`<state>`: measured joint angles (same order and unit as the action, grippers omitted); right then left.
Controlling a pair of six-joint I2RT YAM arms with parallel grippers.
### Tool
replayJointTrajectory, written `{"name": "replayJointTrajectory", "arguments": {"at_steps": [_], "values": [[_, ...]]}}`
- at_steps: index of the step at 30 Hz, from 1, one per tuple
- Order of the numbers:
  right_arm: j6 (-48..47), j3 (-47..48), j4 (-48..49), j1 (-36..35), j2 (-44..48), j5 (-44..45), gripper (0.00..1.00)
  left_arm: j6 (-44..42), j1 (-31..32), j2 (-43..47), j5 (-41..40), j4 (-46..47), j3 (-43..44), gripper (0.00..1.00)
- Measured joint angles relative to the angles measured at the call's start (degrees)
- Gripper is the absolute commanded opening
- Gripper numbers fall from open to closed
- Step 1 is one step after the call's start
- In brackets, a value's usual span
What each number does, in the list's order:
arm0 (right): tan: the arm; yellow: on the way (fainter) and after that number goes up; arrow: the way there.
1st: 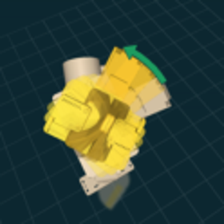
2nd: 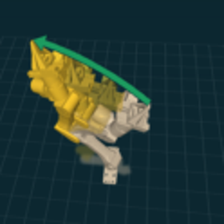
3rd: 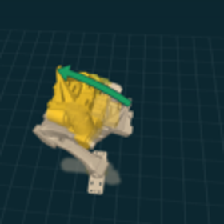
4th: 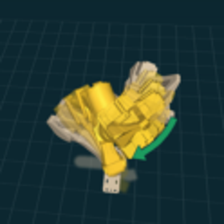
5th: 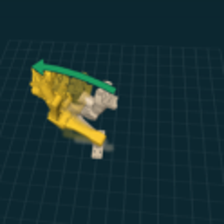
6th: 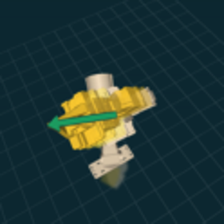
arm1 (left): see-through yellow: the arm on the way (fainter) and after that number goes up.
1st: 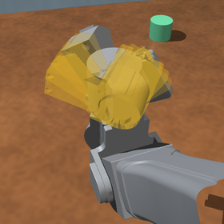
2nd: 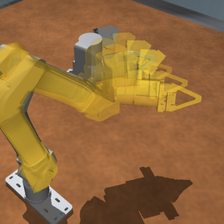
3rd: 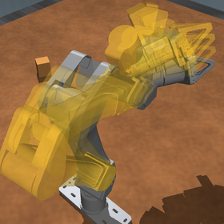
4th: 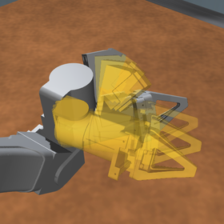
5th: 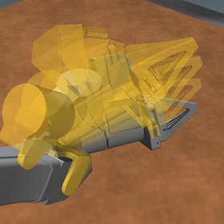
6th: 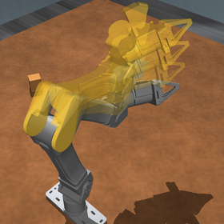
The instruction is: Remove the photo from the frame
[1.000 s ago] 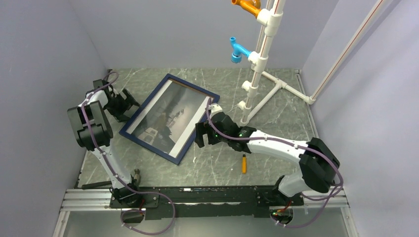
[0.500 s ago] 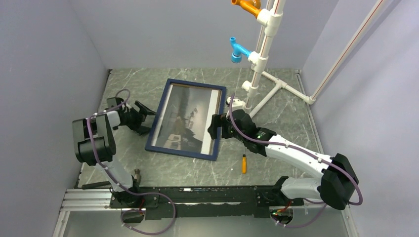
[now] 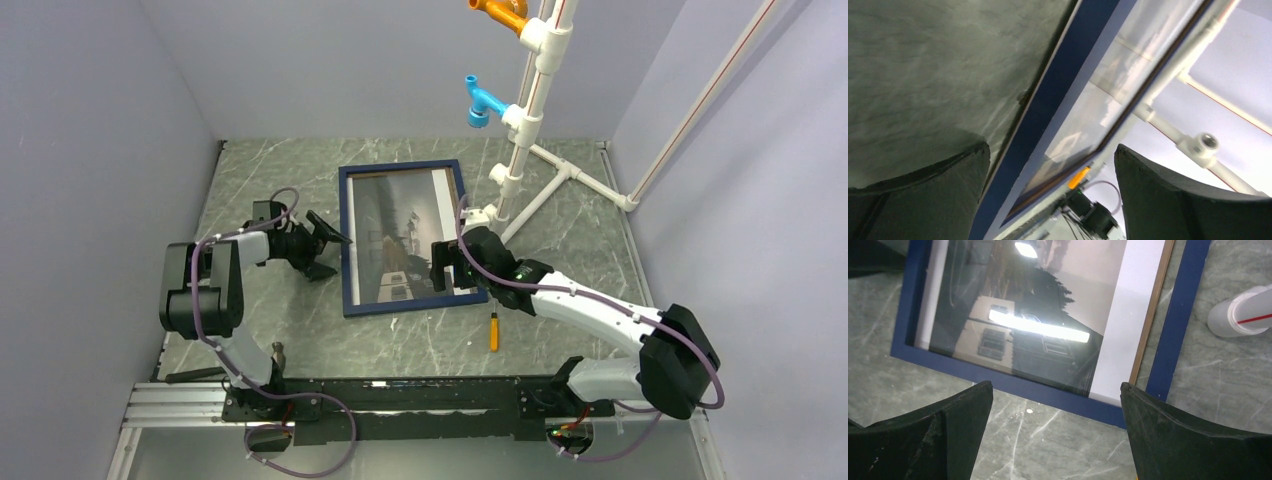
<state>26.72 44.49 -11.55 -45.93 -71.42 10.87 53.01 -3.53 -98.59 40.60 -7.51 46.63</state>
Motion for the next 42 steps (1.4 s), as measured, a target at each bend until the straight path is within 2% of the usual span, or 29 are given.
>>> {"name": "replayJointTrajectory", "arguments": {"at_steps": [6,8,12,15,19,22,27,32,38,42], "values": [[0.1,0.0,-2.2,0.2,-1.4,1.0,0.98,-8.8,2.8,5.0,-15.1,-10.9,3.8,0.97],[0.9,0.0,-2.8,1.2,-1.7,1.7,0.92,-11.4,5.8,6.9,-20.9,-13.5,4.3,0.95],[2.2,-1.5,-3.1,6.9,-1.8,2.2,0.86,-14.5,12.8,11.8,-27.8,-16.6,3.1,0.95],[0.7,-4.3,-3.0,9.1,-1.3,1.1,0.84,-15.0,15.5,18.3,-28.8,-17.5,-0.6,0.95],[-0.9,-7.6,-1.7,10.6,-1.0,0.0,0.78,-15.0,16.1,31.4,-27.8,-18.9,-6.3,0.96],[-1.1,-9.4,0.8,11.1,-1.1,0.0,0.71,-15.6,16.1,40.6,-27.0,-21.8,-6.9,0.97],[-1.7,-11.1,4.2,11.0,-2.9,1.3,0.58,-16.7,16.1,50.7,-27.0,-27.6,-5.3,0.98],[-1.8,-11.0,4.7,8.8,-7.5,4.8,0.46,-16.8,16.1,56.0,-26.4,-30.6,-4.8,0.97],[-1.5,-7.8,4.2,5.7,-11.6,9.9,0.28,-16.8,16.1,56.4,-25.4,-32.3,-4.8,0.97],[-1.5,-6.1,2.8,4.6,-13.9,12.9,0.24,-16.8,16.1,56.5,-25.4,-33.8,-4.1,0.98]]}}
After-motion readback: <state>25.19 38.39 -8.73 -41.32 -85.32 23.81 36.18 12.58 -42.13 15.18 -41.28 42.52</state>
